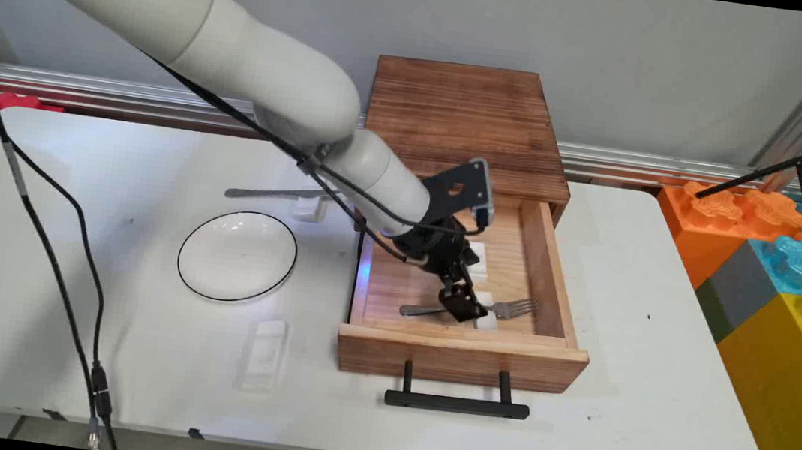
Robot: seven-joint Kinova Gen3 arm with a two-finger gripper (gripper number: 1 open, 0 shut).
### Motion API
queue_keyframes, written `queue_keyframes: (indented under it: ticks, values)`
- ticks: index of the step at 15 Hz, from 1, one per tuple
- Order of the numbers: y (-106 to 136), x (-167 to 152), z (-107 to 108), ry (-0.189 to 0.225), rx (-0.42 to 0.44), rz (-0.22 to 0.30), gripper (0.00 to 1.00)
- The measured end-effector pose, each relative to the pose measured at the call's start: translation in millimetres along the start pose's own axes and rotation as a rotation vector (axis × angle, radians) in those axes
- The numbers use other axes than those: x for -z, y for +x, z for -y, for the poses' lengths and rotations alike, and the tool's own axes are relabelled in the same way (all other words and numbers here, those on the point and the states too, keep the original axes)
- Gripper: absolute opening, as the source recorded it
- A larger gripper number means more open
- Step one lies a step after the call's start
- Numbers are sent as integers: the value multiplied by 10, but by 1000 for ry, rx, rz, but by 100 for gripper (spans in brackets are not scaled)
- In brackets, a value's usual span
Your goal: Pick up the knife from the left of the white plate
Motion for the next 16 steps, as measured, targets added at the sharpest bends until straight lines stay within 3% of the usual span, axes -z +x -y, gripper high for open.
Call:
queue_keyframes:
  ticks: [5, 10, 16]
  values:
    - [96, 257, 33, -6, 10, -21, 100]
    - [178, 800, 106, -3, 2, -56, 100]
    - [-53, 1583, 175, -23, -6, -54, 100]
